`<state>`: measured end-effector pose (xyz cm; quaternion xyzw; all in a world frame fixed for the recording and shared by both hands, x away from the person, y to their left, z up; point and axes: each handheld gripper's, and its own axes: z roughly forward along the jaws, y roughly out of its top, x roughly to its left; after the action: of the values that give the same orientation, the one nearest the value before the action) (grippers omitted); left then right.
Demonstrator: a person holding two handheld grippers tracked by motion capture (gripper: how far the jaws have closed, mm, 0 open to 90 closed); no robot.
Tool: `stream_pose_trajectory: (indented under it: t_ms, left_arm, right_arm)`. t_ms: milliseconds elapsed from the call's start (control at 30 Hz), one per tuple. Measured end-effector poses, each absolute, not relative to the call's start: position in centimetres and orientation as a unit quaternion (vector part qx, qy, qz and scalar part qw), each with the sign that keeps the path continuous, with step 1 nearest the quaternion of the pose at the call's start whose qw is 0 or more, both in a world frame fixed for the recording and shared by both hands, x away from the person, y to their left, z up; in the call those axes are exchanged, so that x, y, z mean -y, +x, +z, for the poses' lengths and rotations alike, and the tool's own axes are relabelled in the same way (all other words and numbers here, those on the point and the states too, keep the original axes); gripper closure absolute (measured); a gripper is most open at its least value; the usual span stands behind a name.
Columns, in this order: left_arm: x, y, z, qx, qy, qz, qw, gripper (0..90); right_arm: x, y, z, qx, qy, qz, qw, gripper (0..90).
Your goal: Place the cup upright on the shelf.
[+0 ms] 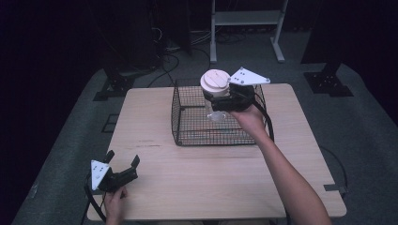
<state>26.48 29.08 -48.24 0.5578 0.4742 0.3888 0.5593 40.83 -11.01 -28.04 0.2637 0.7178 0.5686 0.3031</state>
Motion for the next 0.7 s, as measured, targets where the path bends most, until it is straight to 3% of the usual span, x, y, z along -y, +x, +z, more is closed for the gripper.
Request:
stream_pose_trajectory:
  t_ms: [700]
  left_arm:
    - [-29.2,26.5,-48.2,-0.476,0.557,0.386,0.56,0.0]
  right_arm:
    - [11.2,46.4,-32.3,-0.727,0.284,0.565,0.266,4.7]
